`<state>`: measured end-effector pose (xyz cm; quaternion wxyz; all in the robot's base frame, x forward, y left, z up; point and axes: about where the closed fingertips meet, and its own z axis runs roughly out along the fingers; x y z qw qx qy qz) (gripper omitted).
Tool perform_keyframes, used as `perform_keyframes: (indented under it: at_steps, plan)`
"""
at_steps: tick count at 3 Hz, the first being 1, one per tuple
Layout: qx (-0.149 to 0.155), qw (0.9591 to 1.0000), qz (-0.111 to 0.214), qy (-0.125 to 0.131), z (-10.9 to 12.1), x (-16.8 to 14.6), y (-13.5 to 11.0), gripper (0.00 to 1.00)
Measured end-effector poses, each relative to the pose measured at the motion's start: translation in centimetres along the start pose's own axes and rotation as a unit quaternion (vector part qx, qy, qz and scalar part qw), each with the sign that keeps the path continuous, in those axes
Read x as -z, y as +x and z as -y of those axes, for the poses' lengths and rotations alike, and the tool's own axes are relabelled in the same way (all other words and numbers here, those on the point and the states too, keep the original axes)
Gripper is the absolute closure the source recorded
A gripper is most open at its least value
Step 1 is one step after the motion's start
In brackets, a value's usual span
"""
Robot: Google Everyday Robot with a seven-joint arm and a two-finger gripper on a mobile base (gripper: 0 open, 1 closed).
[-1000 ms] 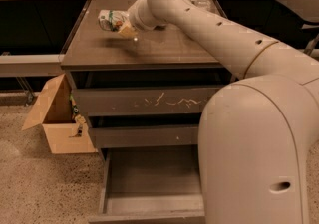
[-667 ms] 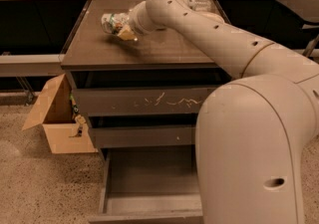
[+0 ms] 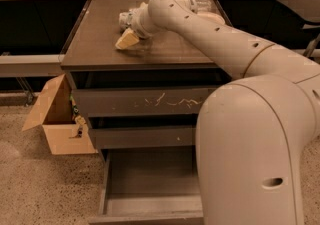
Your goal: Pick 7up can from bottom drawer and place on counter
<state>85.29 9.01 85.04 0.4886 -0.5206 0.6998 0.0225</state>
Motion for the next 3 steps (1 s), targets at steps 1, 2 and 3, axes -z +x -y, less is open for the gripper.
perform_keyframes:
  at_steps: [1,2,3]
  plan:
    - [0.0,1.0,0.0,0.0,0.3,0.0,-0.2,0.0]
    - [-0.004,0.9988,0.008,0.048,3.0,4.4,-0.4,0.0]
    - [0.005,0.9892,0.036,0.142,6.1,11.7,-0.9,0.0]
